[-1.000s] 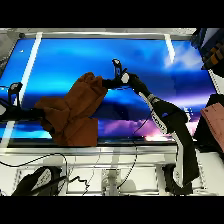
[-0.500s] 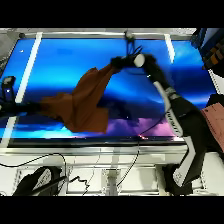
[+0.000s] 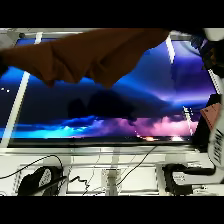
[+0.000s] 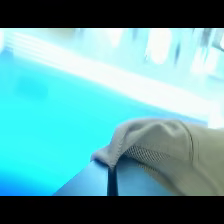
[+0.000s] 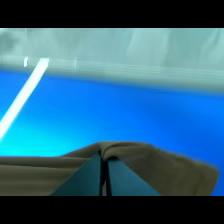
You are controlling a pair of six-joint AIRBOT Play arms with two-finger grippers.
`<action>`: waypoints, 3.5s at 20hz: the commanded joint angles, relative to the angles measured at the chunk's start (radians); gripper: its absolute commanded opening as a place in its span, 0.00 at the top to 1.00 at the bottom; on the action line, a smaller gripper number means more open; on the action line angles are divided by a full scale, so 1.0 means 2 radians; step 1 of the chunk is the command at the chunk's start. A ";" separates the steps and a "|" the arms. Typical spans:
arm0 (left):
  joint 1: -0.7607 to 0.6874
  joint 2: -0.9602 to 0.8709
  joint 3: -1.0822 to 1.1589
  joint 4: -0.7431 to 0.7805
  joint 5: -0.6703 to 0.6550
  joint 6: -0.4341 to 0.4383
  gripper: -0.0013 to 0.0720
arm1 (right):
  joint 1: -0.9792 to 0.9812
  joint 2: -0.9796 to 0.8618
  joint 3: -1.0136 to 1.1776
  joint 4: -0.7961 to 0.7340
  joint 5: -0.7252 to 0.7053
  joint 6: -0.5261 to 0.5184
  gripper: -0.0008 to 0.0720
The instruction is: Fold the clothes and pants, and hang the long-sleeved shirts on hangers.
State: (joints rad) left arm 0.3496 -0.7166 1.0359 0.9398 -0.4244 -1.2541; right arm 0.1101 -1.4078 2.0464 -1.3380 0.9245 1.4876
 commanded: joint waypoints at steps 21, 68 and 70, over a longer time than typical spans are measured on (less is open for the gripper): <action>-0.094 -0.315 0.005 -0.127 -0.246 0.023 0.96 | -0.008 -0.075 -0.178 -0.007 0.081 -0.015 0.97; -0.175 -0.336 0.022 -0.220 -0.226 0.143 0.96 | -0.070 -0.120 -0.177 -0.097 0.127 -0.006 0.96; -0.163 -0.291 0.047 -0.220 -0.233 0.143 0.96 | -0.113 -0.120 -0.177 -0.085 0.182 -0.009 0.97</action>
State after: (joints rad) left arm 0.0002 -1.3891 1.0649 0.5045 -0.8433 -0.9684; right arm -0.0246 -1.6489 1.6917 -1.5063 1.1282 1.4750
